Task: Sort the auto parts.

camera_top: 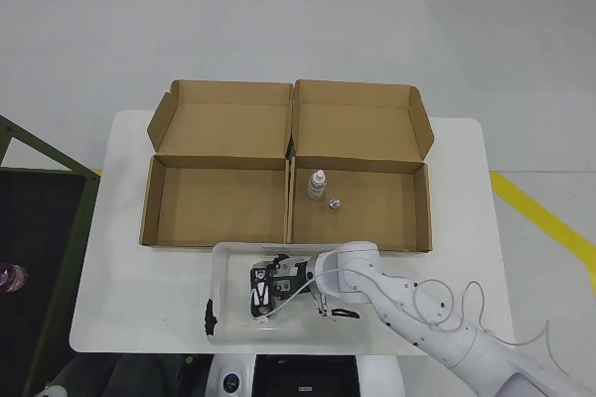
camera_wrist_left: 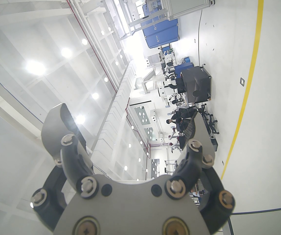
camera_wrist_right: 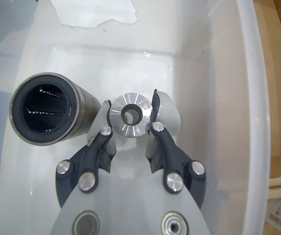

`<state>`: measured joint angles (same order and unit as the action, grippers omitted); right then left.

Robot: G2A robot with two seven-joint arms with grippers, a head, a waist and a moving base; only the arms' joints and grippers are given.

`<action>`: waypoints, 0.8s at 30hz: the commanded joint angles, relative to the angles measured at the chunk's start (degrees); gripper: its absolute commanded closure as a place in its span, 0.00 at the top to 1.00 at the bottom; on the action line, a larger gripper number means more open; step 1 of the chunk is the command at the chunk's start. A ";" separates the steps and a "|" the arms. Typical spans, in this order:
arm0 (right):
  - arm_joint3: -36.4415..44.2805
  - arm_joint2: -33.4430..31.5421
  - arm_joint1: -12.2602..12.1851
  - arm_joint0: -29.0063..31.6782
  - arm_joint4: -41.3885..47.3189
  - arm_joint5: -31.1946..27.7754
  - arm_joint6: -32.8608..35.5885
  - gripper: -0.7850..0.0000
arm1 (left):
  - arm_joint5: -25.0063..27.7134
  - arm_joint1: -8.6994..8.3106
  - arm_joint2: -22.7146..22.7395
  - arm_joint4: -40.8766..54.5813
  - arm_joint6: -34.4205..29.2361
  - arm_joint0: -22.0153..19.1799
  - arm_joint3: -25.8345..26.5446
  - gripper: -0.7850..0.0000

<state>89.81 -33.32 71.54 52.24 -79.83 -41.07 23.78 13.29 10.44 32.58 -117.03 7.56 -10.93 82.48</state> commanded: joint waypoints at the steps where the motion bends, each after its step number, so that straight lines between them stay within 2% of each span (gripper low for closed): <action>1: 0.57 -0.18 0.03 0.14 0.05 -0.10 0.35 0.00 | 0.00 0.00 0.00 0.00 0.00 0.00 0.00 1.00; 8: 3.26 -1.31 -0.08 1.11 1.16 -1.11 -1.56 0.00 | 0.00 0.00 0.00 0.00 0.00 0.00 0.00 1.00; 24: 10.43 -7.04 -1.74 5.59 1.77 -3.23 -10.68 0.00 | 0.00 0.00 0.00 0.00 0.00 0.00 0.00 1.00</action>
<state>99.62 -39.87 69.91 57.54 -78.27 -44.21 13.73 13.29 10.44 32.58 -117.03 7.56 -10.93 82.48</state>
